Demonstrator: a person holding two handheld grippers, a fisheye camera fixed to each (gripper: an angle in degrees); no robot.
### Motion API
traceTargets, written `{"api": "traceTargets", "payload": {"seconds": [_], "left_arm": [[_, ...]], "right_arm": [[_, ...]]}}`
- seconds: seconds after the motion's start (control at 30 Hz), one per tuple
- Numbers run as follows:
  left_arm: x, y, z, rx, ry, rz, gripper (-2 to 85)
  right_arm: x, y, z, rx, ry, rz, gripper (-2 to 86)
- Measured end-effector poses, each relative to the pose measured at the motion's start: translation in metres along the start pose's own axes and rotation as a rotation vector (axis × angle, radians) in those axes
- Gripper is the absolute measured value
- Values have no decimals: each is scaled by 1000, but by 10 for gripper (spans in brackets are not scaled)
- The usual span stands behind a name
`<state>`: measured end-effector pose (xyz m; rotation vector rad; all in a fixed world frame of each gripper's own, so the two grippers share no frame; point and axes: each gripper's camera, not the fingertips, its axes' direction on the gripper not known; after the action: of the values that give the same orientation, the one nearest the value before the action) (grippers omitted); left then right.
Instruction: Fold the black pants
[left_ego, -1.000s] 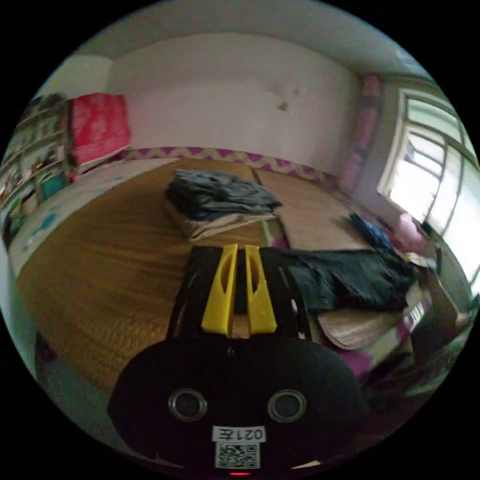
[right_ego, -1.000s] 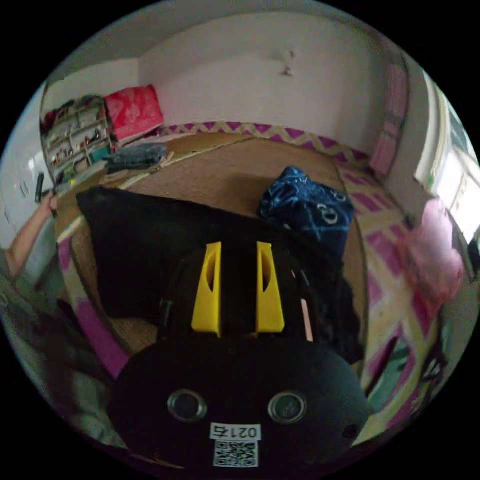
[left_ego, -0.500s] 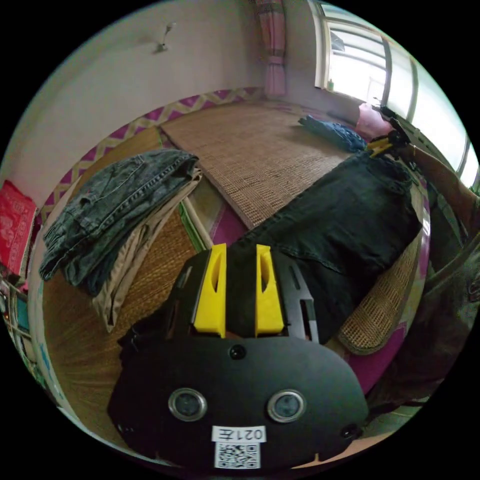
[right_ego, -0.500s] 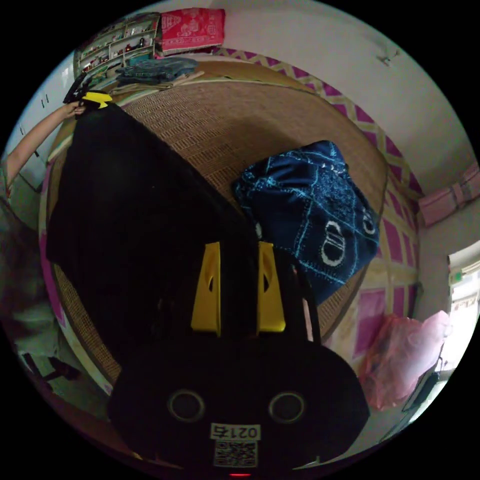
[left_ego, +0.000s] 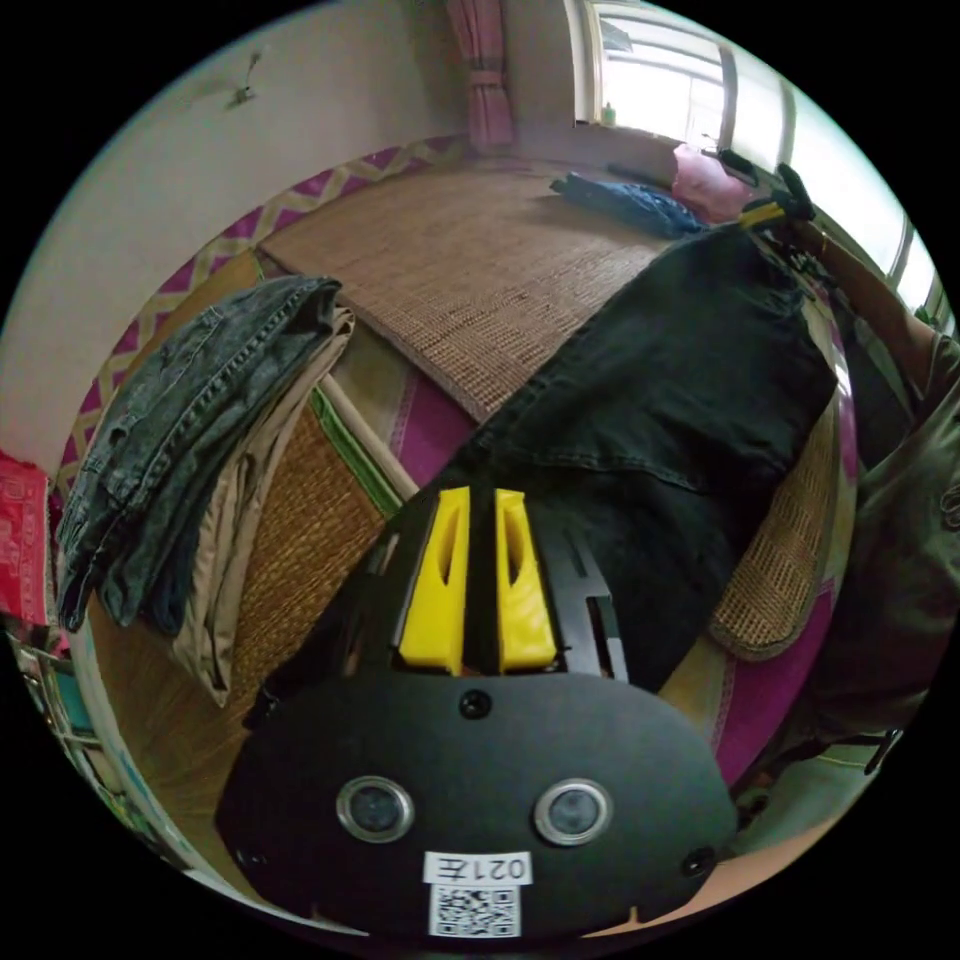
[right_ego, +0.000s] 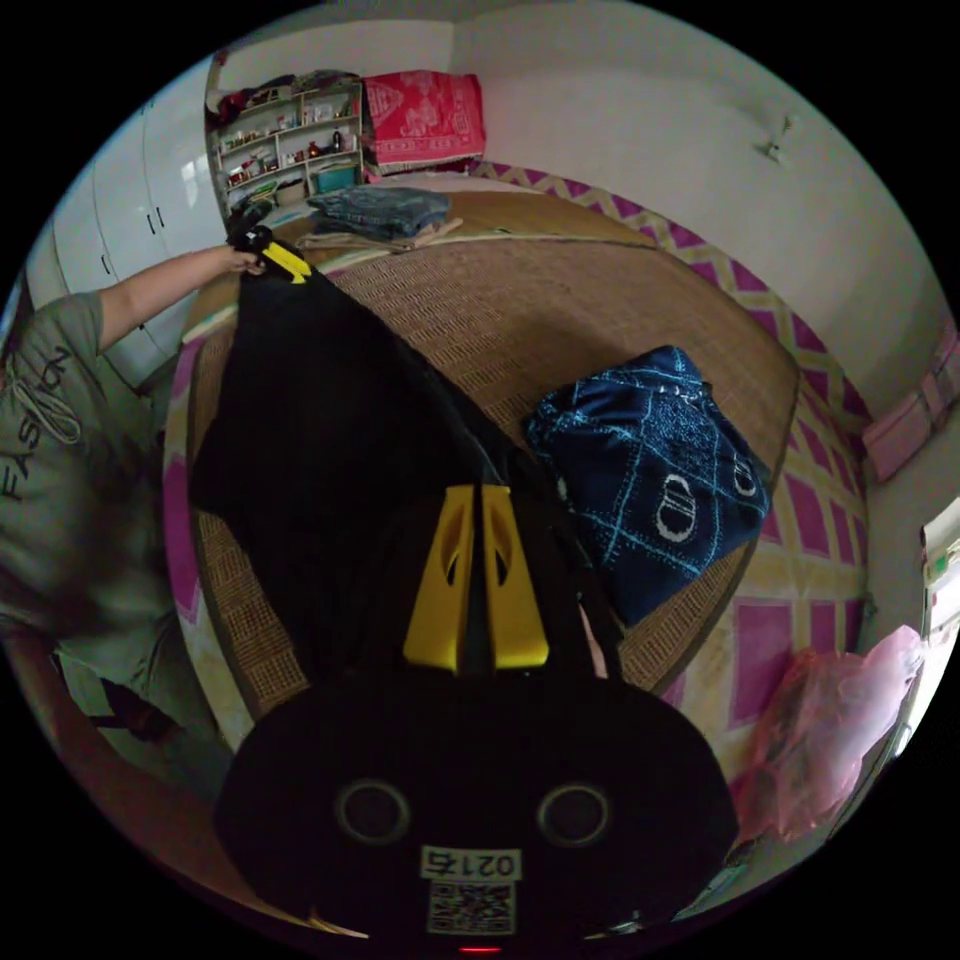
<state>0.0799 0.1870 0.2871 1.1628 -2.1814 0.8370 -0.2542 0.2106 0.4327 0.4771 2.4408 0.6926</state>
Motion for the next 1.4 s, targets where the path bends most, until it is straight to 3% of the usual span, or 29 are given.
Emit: {"api": "traceTargets", "payload": {"seconds": [0.23, 0.3, 0.47, 0.63, 0.77, 0.97, 1.03, 1.1, 1.2, 1.33, 1.4], "left_arm": [[31, 44, -103, 240, -67, 54, -8], [58, 79, -165, 365, -61, 90, -9], [128, 166, -242, 454, -22, 127, -9], [181, 242, -234, 443, 168, 28, -8], [202, 280, -191, 368, 222, -140, -8], [198, 310, -212, 493, 272, -274, -4], [192, 321, -234, 553, 218, -332, -3], [169, 346, -263, 655, 29, -546, 17], [136, 357, -280, 533, -258, -776, 75], [105, 352, -276, 361, -326, -836, 101], [99, 346, -279, 374, -283, -797, 57]], "right_arm": [[-14, 23, -57, 75, -18, -7, -8], [-42, 46, -104, 135, -14, -54, -9], [-126, 128, -172, 198, -40, -125, -9], [-195, 217, -164, 143, -127, -66, -9], [-213, 265, -105, 27, -181, 57, -8], [-208, 286, -88, 60, -166, 173, -1], [-211, 288, -92, 50, -155, 173, 6], [-214, 291, -94, 40, -132, 186, 17], [-215, 292, -90, 22, -116, 209, 26], [-215, 295, -94, 21, -119, 230, 33], [-218, 298, -98, 31, -115, 244, 35]]}}
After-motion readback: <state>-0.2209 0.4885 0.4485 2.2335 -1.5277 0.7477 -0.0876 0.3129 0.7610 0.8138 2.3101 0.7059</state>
